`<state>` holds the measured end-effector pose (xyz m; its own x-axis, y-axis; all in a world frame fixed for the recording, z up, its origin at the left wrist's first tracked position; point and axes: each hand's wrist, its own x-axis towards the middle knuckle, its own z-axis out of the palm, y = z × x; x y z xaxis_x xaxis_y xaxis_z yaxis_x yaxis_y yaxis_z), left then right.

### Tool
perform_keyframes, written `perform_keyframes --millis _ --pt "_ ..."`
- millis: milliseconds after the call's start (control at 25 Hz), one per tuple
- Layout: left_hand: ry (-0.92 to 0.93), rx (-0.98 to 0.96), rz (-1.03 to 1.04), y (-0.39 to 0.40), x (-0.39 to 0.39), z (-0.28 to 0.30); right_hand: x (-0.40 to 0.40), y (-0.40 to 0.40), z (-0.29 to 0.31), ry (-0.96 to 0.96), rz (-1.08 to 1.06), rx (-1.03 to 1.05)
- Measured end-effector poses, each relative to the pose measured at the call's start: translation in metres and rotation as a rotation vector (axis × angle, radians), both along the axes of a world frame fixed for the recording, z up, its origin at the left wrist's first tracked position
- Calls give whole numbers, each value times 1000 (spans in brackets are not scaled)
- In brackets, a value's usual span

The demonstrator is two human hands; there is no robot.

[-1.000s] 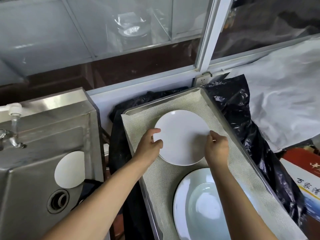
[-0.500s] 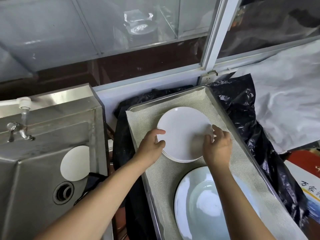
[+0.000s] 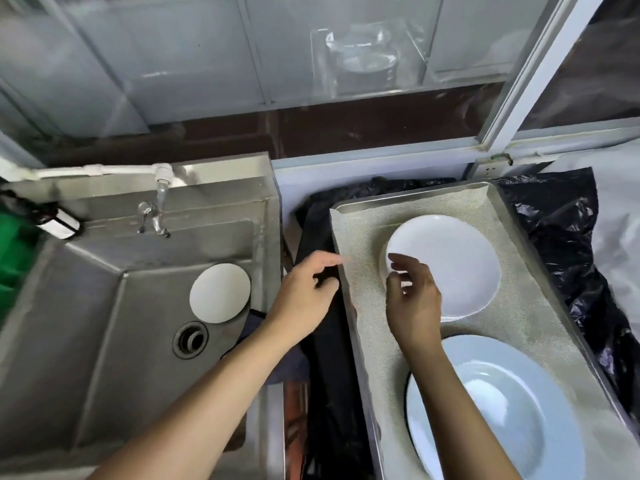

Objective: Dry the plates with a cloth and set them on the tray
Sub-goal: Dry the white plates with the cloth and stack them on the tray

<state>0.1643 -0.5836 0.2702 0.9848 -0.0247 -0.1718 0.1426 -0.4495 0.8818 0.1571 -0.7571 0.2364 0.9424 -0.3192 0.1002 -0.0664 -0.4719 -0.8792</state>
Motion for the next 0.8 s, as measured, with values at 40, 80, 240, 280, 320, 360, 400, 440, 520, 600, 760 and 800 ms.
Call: perform_keyframes --millis 40,80,240,280,320,360,400,440,520,600,760,800 --pt "2 1 21 11 -6 4 -2 13 2 3 24 11" --pt "2 -1 44 24 -12 7 -5 28 4 7 47 28" --pt "8 -12 89 80 -33 14 -16 86 12 18 145 62" --pt "-2 -15 95 102 -40 15 -19 106 14 11 166 59" --pt "-7 -18 95 109 -42 15 -20 113 15 4 172 51" --pt "-17 -29 112 126 -46 15 -22 128 17 3 183 32" --pt "-27 -42 129 148 -51 15 -25 149 18 8 194 14" --pt "-32 -61 140 168 -55 14 -28 167 19 21 199 -3" --pt "-32 -78 149 216 -62 11 -36 212 19 47 197 -10" --pt "-26 -96 156 260 -68 8 -45 254 17 71 171 16" --pt "7 -91 122 339 -76 -3 -60 330 4 119 96 47" --pt "9 -90 107 355 -78 -5 -64 345 0 134 80 55"
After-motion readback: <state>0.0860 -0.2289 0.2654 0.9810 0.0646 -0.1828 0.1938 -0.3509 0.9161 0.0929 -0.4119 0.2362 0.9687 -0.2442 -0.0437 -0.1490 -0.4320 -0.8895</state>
